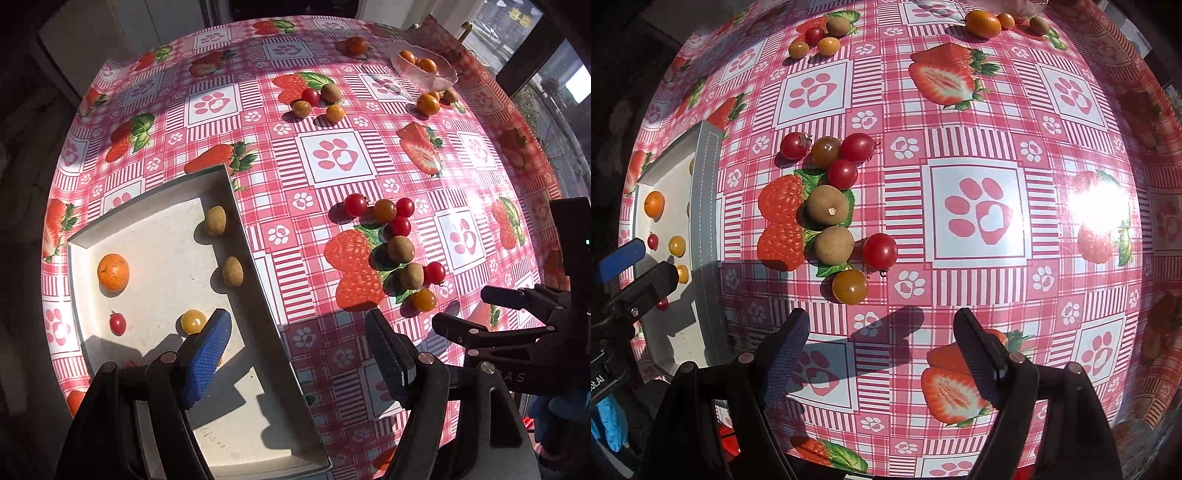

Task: Organize fruits
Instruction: 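Move both grippers back to the fruit pile, then grasp a red cherry tomato with the left gripper while the right grasps another red one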

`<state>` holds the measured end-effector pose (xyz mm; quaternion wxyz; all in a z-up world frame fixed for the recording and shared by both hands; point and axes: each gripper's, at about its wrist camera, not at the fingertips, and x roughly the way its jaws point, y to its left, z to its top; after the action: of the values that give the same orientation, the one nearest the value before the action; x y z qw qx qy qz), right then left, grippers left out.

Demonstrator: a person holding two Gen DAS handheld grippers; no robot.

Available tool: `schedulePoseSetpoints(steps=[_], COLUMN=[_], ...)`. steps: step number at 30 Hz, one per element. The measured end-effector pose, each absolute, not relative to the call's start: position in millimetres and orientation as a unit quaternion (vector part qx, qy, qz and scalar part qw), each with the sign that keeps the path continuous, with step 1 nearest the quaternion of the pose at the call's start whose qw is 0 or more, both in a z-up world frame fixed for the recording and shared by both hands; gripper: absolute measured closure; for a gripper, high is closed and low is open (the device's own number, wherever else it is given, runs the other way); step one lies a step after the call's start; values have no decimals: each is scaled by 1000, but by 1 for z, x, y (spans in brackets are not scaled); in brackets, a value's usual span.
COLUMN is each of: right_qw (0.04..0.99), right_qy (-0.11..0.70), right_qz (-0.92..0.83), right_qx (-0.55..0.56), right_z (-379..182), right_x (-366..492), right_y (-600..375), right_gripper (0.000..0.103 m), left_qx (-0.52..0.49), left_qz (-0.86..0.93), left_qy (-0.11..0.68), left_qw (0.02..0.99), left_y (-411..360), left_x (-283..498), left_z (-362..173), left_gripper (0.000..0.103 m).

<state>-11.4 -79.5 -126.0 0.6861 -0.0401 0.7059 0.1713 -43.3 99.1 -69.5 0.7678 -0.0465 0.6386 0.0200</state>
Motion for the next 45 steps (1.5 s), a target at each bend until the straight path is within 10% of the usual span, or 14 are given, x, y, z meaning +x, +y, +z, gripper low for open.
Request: schedulePoseSetpoints(steps=[11, 33, 38, 42, 45], right_qw=[691, 689, 683, 683, 684], right_qy=[700, 691, 692, 693, 693], right_qz=[173, 215, 230, 233, 230], right_qx=[-42, -42, -30, -9, -3], right_z=[-133, -142, -141, -139, -137], right_x=[1, 25, 27, 26, 24], right_y=[-102, -47, -44, -53, -63], right_gripper=[21, 66, 81, 81, 80], left_qx=[0, 24, 14, 13, -3], left_qz=[19, 2, -14, -30, -37], left_qy=[675, 667, 663, 659, 661], left_qw=[738, 745, 748, 752, 750], left_y=[75, 62, 56, 49, 50], left_x=[11, 51, 55, 57, 57], left_z=[-118, -146, -146, -140, -139], left_gripper=[27, 28, 44, 80, 80])
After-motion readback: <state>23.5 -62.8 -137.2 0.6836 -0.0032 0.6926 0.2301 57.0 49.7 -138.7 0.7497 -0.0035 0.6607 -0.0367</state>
